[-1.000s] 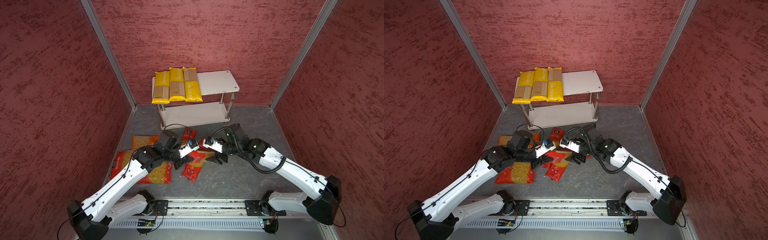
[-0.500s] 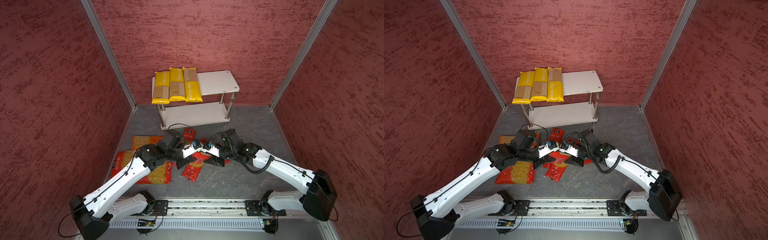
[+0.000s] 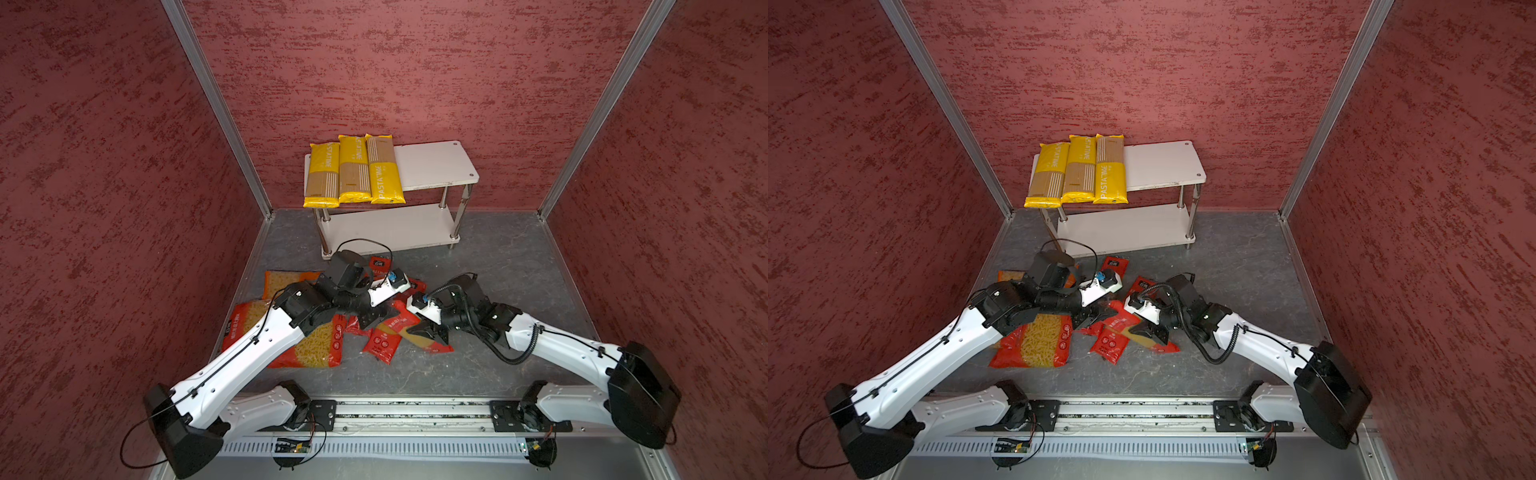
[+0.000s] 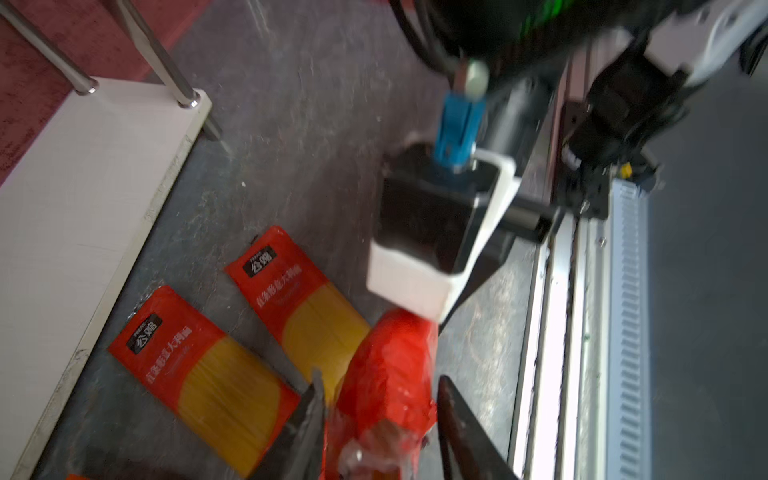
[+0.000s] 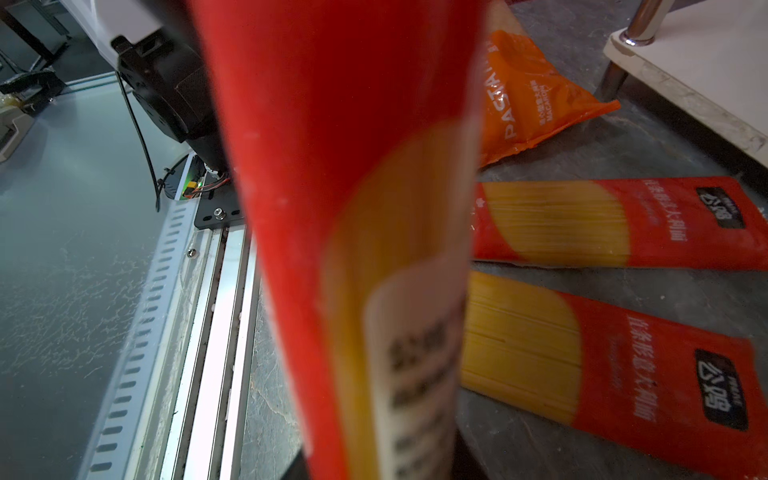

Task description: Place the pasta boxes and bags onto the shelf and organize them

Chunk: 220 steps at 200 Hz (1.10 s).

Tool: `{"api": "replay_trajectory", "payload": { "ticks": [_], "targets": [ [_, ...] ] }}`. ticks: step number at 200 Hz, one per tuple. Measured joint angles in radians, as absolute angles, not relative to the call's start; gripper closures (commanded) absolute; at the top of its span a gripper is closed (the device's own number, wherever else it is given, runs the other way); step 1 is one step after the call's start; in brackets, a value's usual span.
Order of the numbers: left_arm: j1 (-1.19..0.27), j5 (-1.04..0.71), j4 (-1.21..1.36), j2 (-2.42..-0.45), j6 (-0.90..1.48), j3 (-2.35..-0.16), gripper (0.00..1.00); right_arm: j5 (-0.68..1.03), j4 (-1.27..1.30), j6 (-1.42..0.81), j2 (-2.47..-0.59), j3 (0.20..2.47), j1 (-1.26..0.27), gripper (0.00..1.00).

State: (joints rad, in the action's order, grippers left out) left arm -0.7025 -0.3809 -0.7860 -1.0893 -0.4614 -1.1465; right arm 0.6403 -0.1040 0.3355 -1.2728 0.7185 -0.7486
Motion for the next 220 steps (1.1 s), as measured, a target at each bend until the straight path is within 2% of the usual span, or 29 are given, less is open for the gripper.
{"api": "replay_trajectory", "payload": {
  "ticks": [27,61,94,122,149,189,220],
  "targets": [
    [-0.659,-0.391,-0.776,-1.062,-0.43,-1.184,0.35,0.642,-0.054,0.292,-1.248,0.687,-0.731,1.0],
    [-0.542,-0.461,-0.736,-1.009,-0.31,-1.156,0.34,0.635,0.048,0.212,-1.187,0.624,-0.696,0.99],
    [-0.447,-0.61,-0.575,-0.9,-0.135,-1.006,0.34,0.571,0.201,0.069,-1.118,0.57,-0.617,1.0],
    [-0.455,-0.715,-0.36,-0.871,0.036,-0.836,0.31,0.536,0.3,-0.055,-1.089,0.572,-0.579,1.0],
    [-0.488,-0.767,-0.167,-0.926,0.179,-0.706,0.28,0.562,0.341,-0.157,-1.08,0.609,-0.579,1.0],
    [-0.581,-0.798,0.003,-1.049,0.265,-0.696,0.27,0.674,0.421,-0.289,-1.096,0.697,-0.579,1.0],
    [-0.598,-0.814,0.134,-1.099,0.325,-0.696,0.32,0.757,0.508,-0.384,-1.112,0.712,-0.578,1.0]
  ]
}}
